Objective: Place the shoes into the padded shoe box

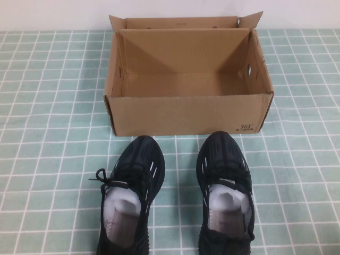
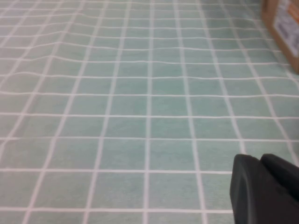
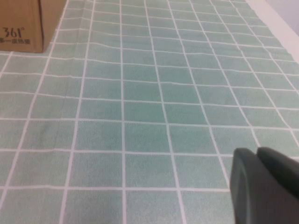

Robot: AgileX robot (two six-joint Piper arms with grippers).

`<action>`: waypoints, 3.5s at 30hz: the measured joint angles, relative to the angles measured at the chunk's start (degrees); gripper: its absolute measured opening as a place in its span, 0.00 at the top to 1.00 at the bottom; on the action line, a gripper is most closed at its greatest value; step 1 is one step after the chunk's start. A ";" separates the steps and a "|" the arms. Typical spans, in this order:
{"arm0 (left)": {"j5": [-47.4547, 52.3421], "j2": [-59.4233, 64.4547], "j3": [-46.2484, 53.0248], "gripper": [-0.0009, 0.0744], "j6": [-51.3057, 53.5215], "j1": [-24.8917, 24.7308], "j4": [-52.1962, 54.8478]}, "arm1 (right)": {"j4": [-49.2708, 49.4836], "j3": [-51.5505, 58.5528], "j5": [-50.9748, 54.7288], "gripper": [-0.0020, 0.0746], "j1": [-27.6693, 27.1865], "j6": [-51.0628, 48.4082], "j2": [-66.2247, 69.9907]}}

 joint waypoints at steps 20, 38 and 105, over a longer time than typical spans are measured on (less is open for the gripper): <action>0.00 0.00 0.00 0.98 0.00 -2.57 0.00 | 0.11 0.00 0.00 0.98 0.00 0.00 0.00; 0.00 0.00 0.00 0.98 0.00 -2.57 0.00 | -0.01 0.00 -41.06 0.98 0.00 0.11 0.00; 0.00 0.00 0.00 0.98 0.00 -2.57 0.00 | 32.14 -53.71 33.52 0.85 21.93 -36.09 57.78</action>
